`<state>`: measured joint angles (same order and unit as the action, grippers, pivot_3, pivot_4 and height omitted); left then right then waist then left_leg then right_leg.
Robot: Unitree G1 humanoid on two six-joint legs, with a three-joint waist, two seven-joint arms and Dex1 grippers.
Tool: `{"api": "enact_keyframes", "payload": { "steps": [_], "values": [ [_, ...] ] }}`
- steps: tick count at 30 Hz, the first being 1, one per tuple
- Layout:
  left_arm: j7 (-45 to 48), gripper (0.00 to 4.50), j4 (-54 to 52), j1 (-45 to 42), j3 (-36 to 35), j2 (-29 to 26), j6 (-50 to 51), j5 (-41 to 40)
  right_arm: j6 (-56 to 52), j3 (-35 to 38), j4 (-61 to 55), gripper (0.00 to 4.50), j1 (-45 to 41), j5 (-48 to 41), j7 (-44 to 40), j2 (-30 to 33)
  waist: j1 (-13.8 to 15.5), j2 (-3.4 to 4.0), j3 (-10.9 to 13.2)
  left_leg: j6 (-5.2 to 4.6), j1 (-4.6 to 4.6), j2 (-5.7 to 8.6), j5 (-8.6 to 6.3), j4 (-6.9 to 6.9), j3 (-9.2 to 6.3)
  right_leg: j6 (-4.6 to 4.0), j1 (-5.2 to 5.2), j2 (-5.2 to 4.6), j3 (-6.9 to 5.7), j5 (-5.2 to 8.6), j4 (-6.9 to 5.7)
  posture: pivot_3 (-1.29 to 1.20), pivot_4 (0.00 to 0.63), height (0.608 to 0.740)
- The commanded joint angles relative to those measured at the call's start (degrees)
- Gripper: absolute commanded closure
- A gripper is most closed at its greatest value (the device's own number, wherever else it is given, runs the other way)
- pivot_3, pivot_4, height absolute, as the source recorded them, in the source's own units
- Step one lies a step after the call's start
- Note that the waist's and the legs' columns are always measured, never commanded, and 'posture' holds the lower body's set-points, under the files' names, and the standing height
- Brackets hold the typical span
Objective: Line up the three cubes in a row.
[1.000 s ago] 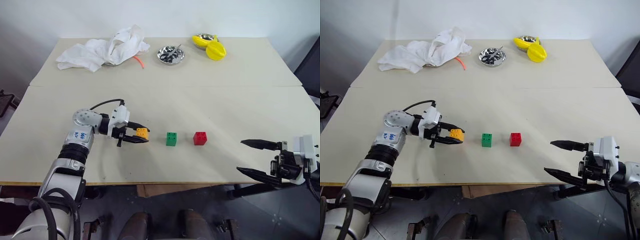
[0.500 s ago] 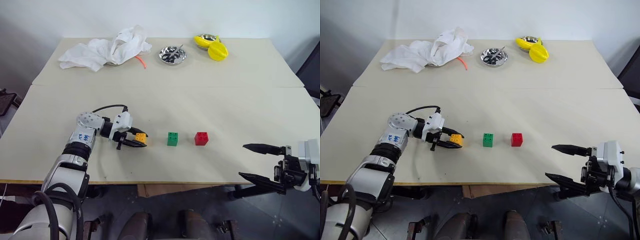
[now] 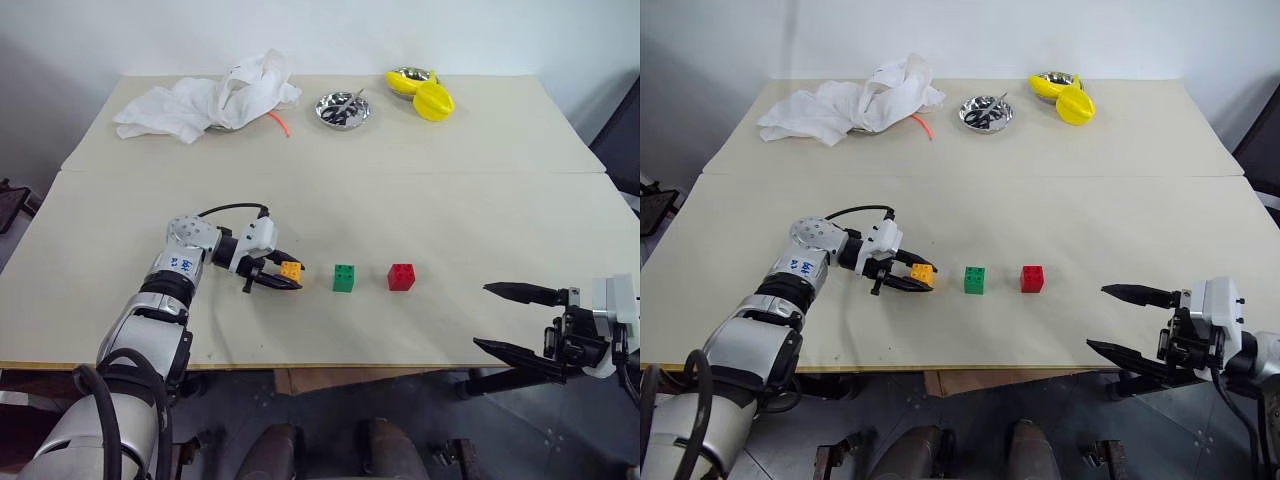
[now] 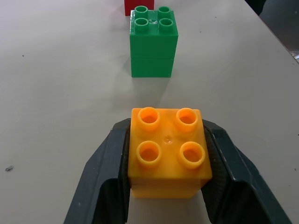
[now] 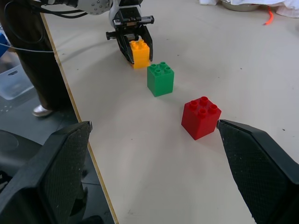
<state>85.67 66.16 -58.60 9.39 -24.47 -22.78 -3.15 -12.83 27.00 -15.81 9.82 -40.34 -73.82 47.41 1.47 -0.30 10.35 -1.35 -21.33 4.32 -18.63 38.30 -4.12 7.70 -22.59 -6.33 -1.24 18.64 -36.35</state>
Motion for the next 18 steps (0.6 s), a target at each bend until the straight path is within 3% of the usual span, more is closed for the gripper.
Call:
{"api": "enact_keyframes", "payload": {
  "steps": [1,6,15,18],
  "values": [
    [-0.9,2.97,0.7,-1.3,-1.2,0.0,-0.6,0.7,-0.1,-0.2,-2.3,0.00,-0.3,-0.9,0.7,-0.4,0.0,0.00,0.0,0.00,0.00,0.01,0.00,0.00,0.00,0.00,0.00,0.00,0.01,0.00,-0.01,0.00,0.150,0.740],
    [-0.9,2.97,1.3,-1.4,-1.3,-0.7,-0.3,1.6,0.0,-0.6,-2.5,0.00,-0.5,-0.9,1.2,-0.6,0.0,0.00,0.0,0.00,0.00,0.01,0.00,0.02,0.00,0.00,-0.01,0.00,0.01,0.00,-0.05,0.00,0.150,0.740],
    [0.2,0.16,0.1,-1.0,-6.0,-0.7,-0.1,-1.7,0.5,-1.7,-2.0,0.00,-1.3,-0.7,1.5,-0.9,0.0,-0.01,0.0,0.00,-0.01,0.01,0.00,0.03,0.00,0.00,-0.03,0.03,0.00,0.00,-0.08,0.00,0.150,0.740],
    [2.4,0.02,-2.9,1.2,-8.1,-3.3,-0.3,-3.4,0.8,-2.1,-1.6,0.00,-1.7,-0.4,1.4,-1.0,-0.1,-0.02,0.0,0.00,-0.01,0.01,0.00,0.04,0.00,0.00,-0.03,0.02,0.01,0.00,-0.08,0.00,0.150,0.740]
  ]
}}
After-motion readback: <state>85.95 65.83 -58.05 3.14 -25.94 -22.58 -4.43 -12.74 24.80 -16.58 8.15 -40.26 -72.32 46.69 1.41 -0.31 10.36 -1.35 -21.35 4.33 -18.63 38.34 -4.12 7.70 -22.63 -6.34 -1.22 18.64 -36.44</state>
